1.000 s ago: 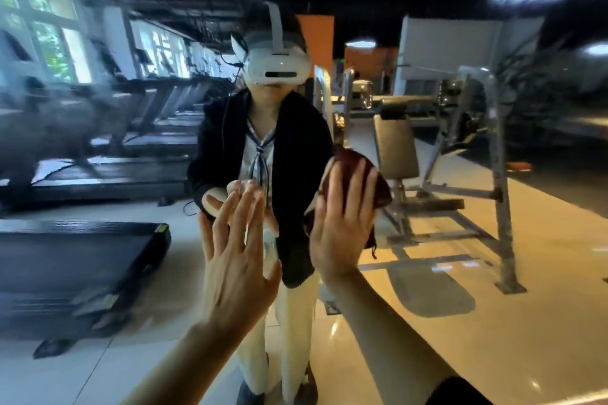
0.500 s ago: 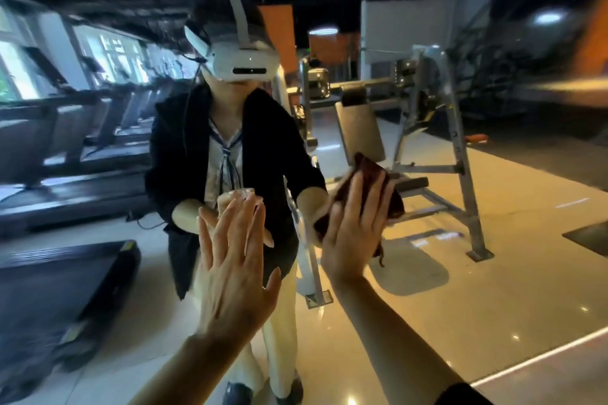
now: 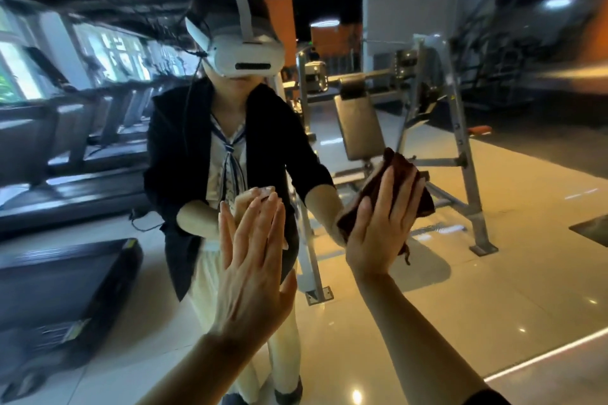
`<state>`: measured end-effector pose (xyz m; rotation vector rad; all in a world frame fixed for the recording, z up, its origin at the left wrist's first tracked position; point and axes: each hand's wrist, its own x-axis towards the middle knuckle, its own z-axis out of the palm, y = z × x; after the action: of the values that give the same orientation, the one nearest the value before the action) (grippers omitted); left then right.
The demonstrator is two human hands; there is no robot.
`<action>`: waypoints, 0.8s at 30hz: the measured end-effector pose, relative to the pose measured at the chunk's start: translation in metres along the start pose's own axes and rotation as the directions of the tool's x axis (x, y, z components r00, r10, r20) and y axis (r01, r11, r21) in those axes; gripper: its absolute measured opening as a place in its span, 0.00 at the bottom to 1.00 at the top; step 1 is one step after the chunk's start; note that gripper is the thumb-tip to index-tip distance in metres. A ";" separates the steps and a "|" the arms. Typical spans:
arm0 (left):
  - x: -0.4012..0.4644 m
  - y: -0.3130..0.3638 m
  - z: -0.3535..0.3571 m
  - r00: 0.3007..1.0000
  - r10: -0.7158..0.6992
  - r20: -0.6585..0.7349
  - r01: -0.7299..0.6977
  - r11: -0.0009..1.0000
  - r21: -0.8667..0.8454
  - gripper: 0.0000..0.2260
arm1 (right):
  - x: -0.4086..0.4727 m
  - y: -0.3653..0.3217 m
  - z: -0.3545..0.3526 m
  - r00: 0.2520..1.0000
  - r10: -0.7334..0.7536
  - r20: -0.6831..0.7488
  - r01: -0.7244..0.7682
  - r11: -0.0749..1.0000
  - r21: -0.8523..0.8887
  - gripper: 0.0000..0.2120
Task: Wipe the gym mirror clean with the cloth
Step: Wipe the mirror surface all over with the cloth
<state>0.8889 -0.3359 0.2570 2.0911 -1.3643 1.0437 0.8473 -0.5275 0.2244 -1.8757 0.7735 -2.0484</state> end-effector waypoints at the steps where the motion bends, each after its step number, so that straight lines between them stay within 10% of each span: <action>1: 0.002 0.002 0.001 1.000 0.008 -0.010 -0.008 1.000 -0.004 0.51 | 0.003 -0.014 0.003 1.000 -0.002 0.004 0.002 1.000 0.011 0.24; 6: 0.020 0.010 0.005 0.998 0.043 -0.047 -0.042 0.999 0.004 0.50 | 0.052 -0.044 0.005 0.903 -0.414 0.116 0.421 0.907 -0.036 0.22; 13: 0.033 0.024 0.010 0.996 0.084 -0.015 -0.084 0.996 0.030 0.48 | 0.047 0.022 -0.002 0.994 0.043 -0.103 -0.041 0.999 0.018 0.23; 19: 0.044 0.036 0.014 0.992 0.130 0.005 -0.130 0.990 0.054 0.44 | 0.065 0.009 -0.006 0.969 -0.244 0.029 0.244 0.970 -0.007 0.23; 24: 0.041 0.034 0.015 0.990 0.138 0.000 -0.138 0.988 0.065 0.40 | 0.064 0.053 -0.001 0.981 0.028 -0.194 -0.025 1.000 0.018 0.22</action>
<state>0.8727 -0.3850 0.2785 2.0631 -1.5100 1.1618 0.8294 -0.6051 0.2497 -1.6652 0.8213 -2.2372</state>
